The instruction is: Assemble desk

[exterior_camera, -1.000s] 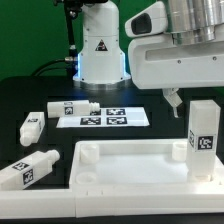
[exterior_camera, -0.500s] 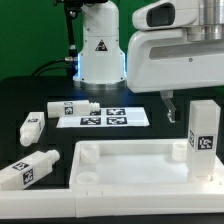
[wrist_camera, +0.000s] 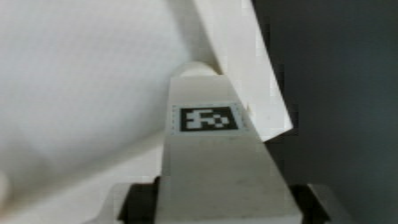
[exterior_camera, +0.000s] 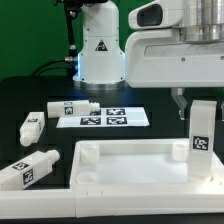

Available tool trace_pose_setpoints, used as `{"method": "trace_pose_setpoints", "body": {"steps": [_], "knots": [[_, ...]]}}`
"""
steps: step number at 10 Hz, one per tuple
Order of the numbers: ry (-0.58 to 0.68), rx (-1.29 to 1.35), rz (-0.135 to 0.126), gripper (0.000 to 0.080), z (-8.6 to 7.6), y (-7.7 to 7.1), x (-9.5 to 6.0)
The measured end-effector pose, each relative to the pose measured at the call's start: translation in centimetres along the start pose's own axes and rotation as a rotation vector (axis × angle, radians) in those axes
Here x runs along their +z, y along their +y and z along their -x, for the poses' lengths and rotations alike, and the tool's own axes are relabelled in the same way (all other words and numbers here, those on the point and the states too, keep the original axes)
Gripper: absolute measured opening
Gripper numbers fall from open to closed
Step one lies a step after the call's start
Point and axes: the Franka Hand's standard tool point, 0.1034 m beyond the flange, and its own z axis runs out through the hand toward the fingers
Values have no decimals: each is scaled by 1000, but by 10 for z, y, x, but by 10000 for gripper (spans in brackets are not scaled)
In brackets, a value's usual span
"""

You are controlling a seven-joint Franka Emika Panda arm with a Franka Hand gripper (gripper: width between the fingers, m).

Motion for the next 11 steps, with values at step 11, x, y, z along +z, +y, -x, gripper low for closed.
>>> {"method": "trace_pose_setpoints", "body": {"steps": [11], "knots": [[-35,462,1,561,13,-2,4]]}}
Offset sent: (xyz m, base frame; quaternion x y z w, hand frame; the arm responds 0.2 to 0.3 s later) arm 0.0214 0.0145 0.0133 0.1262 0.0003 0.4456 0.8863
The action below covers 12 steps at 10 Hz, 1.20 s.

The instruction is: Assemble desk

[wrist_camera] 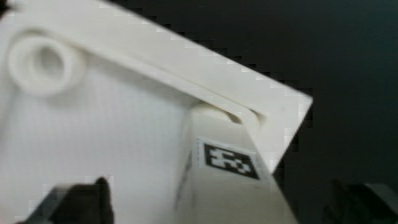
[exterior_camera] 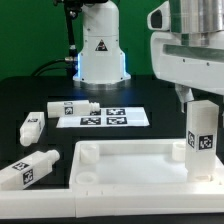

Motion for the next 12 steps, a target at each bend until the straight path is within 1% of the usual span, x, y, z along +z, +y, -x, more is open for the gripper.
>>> {"method": "trace_pose_setpoints", "body": {"steps": [1,2,4,5,6,7,8,9,10,11,12], "knots": [[-2,-219,3,631,-2,-1,-2],[-12,-348,11,644,-1,-1,-3],[-12,-482,9,649,-1,-1,-3],[-4,-599,16,649,-2,-1,-4],[13,-807,22,649,-1,-4,-5],[20,-875,10,649,0,-7,-5],[19,-849,9,645,0,-7,-5],[19,-849,9,484,0,-7,-5],[18,-816,8,484,0,-7,-5],[20,-731,9,304,-2,-6,-5],[21,-654,9,295,-3,-6,-5]]}}
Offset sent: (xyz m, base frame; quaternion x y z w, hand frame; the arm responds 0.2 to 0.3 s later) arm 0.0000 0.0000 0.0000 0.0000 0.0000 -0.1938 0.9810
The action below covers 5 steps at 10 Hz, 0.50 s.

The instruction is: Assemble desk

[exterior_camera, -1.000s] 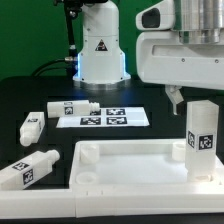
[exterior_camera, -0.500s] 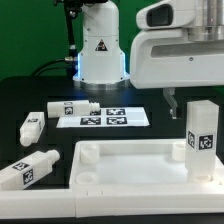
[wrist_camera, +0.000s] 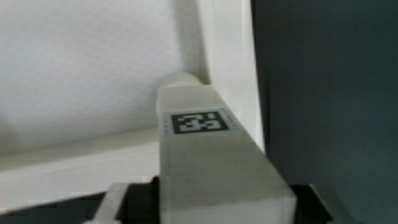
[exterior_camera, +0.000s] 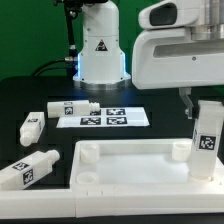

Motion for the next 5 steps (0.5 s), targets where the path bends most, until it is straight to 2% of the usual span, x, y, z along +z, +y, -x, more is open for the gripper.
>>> {"method": "trace_pose_setpoints", "body": {"steps": [4,5], "knots": [[-27,556,5,293,3,2,1],[-45,801,-15,288,3,-1,2]]}}
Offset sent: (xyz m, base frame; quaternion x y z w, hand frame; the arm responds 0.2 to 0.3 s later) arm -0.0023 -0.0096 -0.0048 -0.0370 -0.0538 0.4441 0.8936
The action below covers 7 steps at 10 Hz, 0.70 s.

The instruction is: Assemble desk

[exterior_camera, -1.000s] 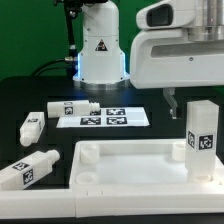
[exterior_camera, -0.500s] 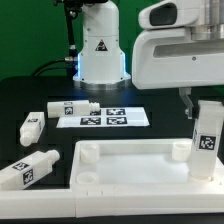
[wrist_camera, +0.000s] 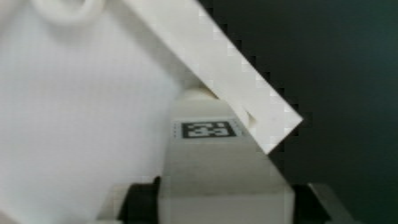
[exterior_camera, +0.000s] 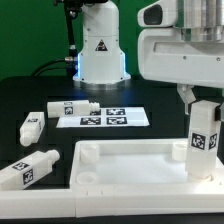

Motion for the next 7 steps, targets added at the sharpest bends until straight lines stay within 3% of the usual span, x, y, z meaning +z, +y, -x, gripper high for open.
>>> {"method": "trace_pose_setpoints", "body": {"steps": [2,3,4,5,7], "knots": [[-27,284,-22,288,2,-3,-1],[-29,305,-17,288,3,-3,0],[-32,321,-8,368,8,-3,1],[-32,310,-9,368,8,-3,1],[-24,-3,-12,620,4,-2,0]]}}
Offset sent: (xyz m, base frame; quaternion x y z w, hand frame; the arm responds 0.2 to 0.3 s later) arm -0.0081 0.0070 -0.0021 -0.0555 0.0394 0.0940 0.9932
